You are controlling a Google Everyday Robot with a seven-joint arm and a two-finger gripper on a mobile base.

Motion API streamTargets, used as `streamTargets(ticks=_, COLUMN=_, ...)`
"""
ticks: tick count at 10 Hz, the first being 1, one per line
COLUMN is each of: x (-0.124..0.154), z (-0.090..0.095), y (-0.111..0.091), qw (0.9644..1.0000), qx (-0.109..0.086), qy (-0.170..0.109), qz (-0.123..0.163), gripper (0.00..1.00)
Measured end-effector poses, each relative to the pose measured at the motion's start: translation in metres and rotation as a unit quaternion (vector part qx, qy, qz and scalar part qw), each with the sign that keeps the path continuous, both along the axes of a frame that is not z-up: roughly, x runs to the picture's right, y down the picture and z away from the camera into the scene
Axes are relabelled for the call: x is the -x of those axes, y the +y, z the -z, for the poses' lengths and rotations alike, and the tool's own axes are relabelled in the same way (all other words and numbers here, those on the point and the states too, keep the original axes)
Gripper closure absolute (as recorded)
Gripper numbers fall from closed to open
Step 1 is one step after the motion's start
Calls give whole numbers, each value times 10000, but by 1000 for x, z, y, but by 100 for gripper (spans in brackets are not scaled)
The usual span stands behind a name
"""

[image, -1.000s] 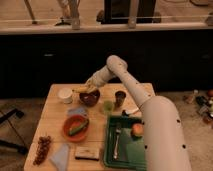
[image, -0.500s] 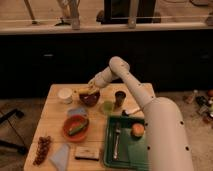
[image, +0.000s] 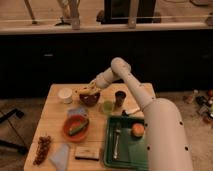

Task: Place banana in purple bowl

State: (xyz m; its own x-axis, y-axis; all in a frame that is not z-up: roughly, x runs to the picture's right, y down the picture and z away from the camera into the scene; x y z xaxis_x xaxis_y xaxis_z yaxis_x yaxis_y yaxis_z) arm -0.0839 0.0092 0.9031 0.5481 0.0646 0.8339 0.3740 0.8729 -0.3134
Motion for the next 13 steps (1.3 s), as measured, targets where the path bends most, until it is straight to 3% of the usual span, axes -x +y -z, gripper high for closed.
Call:
streamTargets(ticks=6, x=-11, z=-1, y=1, qw=9996, qx=168, qy=-115, qz=-213, gripper=35)
streamTargets(ticks=8, x=-13, z=-1, y=1, qw=9995, qx=175, qy=-131, qz=-236, gripper=21)
streamTargets(ticks=13, x=-17, z=1, y=-2, qw=9990, qx=169, qy=-243, qz=-344, gripper=20)
